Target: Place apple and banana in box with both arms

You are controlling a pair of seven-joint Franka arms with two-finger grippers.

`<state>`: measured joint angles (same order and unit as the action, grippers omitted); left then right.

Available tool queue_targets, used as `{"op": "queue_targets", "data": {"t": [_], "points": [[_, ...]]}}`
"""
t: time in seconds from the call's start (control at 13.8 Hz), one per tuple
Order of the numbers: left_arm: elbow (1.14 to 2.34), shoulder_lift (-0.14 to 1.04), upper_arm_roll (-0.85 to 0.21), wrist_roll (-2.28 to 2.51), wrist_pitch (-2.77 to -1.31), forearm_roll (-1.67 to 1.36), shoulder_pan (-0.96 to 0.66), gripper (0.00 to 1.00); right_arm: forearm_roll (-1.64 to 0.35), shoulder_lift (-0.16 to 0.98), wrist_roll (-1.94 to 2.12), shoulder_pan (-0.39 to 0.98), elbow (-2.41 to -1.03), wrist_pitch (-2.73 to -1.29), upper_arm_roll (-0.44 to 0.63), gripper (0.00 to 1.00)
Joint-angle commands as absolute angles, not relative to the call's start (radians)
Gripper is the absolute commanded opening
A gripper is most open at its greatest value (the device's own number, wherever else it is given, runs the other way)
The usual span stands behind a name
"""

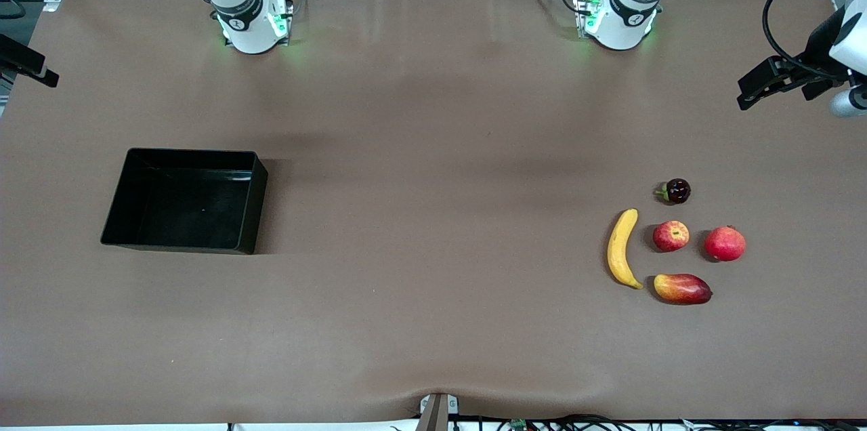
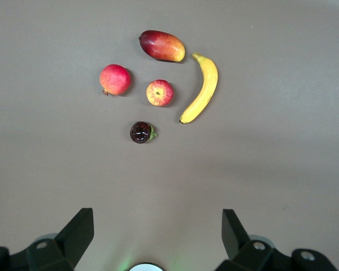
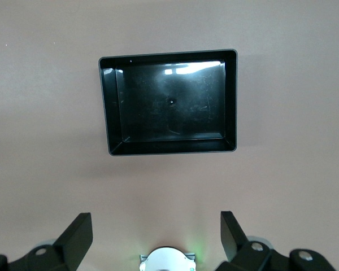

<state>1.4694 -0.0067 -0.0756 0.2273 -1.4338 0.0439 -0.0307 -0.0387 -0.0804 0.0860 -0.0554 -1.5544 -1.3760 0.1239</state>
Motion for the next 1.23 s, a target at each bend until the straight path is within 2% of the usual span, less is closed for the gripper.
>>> {"op": "queue_targets", "data": {"t": [0.0, 0.51, 0.65, 0.87, 1.16], "points": [[1.463, 0.001, -0.078, 0.215, -1.436, 0.06, -0.031, 1.0, -0.04, -0.066, 0.081, -0.067, -1.534, -1.373, 0.118, 1.0], [1.462, 0.003, -0.077, 0.215, -1.44, 0.061, -0.029, 1.0, -0.04, -0.063, 0.081, -0.072, -1.534, -1.371, 0.118, 1.0], [1.462, 0.003, -0.075, 0.215, -1.44, 0.061, -0.029, 1.0, -0.029, -0.034, 0.083, -0.072, -1.534, -1.373, 0.118, 1.0], [1.462, 0.006, -0.077, 0.215, -1.447, 0.061, -0.031, 1.0, -0.017, 0.09, 0.084, -0.101, -1.531, -1.364, 0.12, 1.0], [1.462, 0.006, -0.077, 0.216, -1.453, 0.063, -0.032, 1.0, -0.026, 0.097, 0.086, -0.135, -1.528, -1.37, 0.118, 1.0]]}}
